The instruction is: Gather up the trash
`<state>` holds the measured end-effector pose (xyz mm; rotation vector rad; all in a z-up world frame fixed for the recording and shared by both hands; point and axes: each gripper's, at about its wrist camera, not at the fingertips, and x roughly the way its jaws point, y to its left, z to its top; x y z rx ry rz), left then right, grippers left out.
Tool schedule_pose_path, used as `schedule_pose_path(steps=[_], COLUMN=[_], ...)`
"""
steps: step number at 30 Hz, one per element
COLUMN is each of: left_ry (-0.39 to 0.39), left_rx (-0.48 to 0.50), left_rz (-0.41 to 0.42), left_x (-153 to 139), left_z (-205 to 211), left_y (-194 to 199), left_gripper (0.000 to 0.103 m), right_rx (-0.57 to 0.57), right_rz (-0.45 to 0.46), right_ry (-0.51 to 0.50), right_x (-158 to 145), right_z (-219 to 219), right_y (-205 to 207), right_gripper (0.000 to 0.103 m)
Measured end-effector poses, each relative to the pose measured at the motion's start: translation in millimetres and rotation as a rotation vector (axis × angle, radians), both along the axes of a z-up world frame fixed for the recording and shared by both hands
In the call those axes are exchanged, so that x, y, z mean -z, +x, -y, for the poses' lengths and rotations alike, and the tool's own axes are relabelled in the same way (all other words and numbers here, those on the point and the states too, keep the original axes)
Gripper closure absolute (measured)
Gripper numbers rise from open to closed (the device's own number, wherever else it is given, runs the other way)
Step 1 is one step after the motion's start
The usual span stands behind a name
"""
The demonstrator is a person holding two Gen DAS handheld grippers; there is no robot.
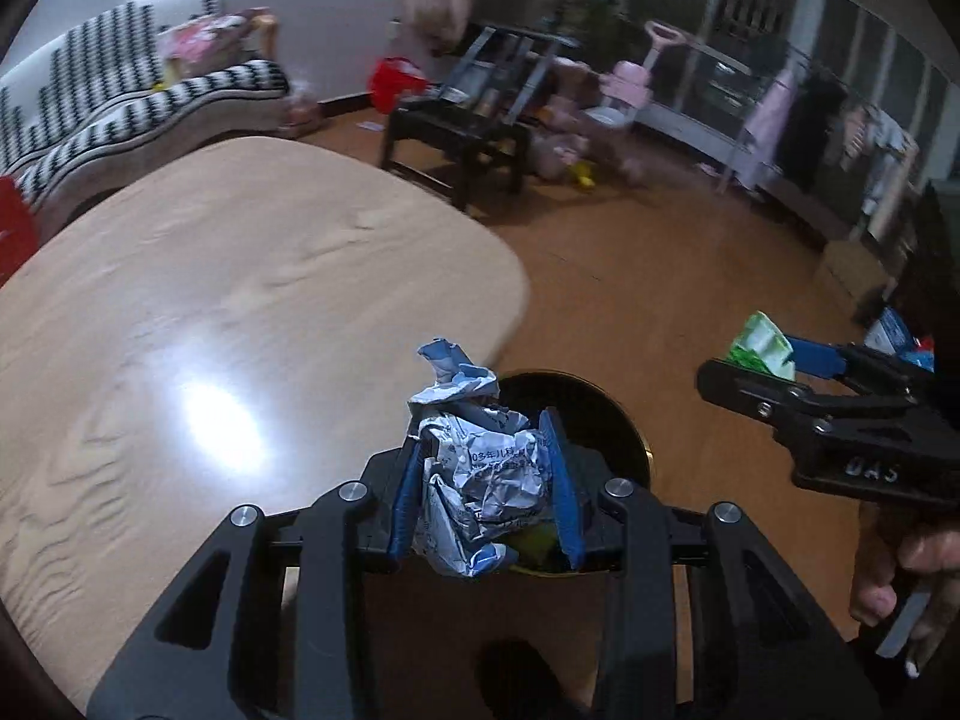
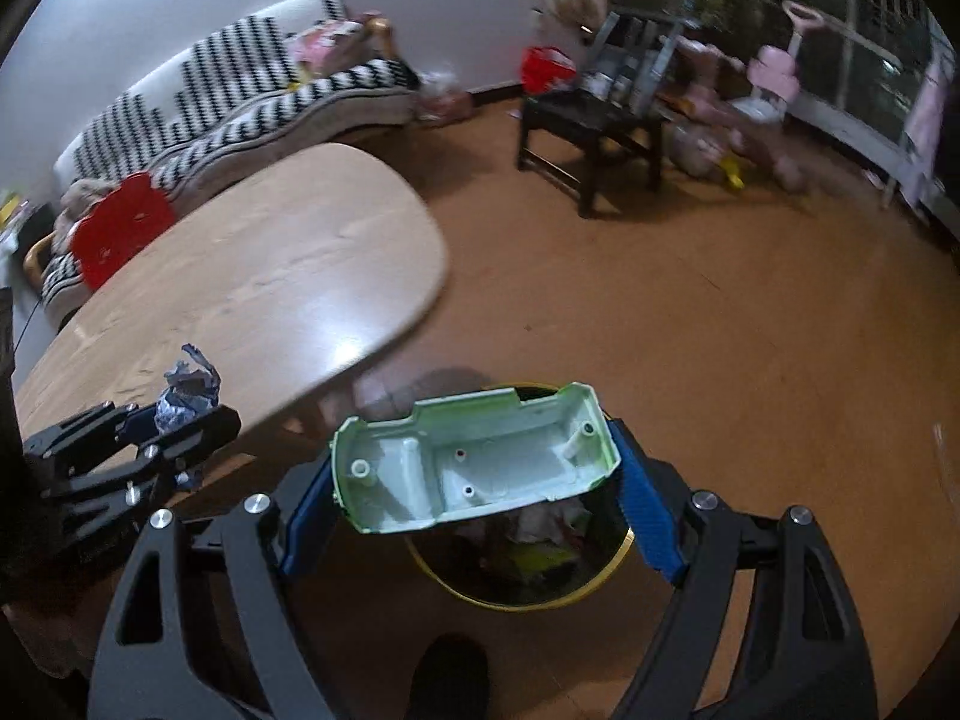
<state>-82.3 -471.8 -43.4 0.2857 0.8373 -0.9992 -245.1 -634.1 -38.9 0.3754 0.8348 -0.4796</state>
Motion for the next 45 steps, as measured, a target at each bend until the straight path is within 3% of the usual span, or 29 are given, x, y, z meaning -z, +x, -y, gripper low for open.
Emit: schedule_pose_path(steps=[10,29,32,34,36,41,45], left_ry=[0.031,0.029,0.026,0.022,0.018,0.012,0.016], left_rx=[0.068,0.090,0.092,0.095,0.095,0.087,0.050], left_rz=[-0.037,-0.057,-0.059,-0.045,-0.033,-0.019,0.024], left_x=[23.8,32.4,33.2,32.4,31.0,27.0,16.7], left_z=[36.8,48.2,50.7,51.3,51.1,44.8,26.1], left_y=[-11.4,-6.1,-5.1,-6.3,-7.4,-5.3,0.3], left_gripper=[0.067,0.064,0.051,0.036,0.030,0.025,0.015], right_rx=[0.048,0.065,0.078,0.089,0.097,0.112,0.111], right_rz=[-0.022,-0.020,-0.023,-0.023,-0.018,-0.011,0.013], right_ry=[0.045,0.064,0.072,0.074,0.075,0.074,0.061], right_x=[13.0,14.8,15.9,16.2,15.2,12.4,0.4], right_z=[26.0,33.6,36.1,38.1,39.8,40.7,33.1], right_y=[-8.5,-1.3,-1.6,-2.3,-3.3,-3.8,2.3], right_gripper=[0.024,0.024,0.023,0.018,0.018,0.016,0.012])
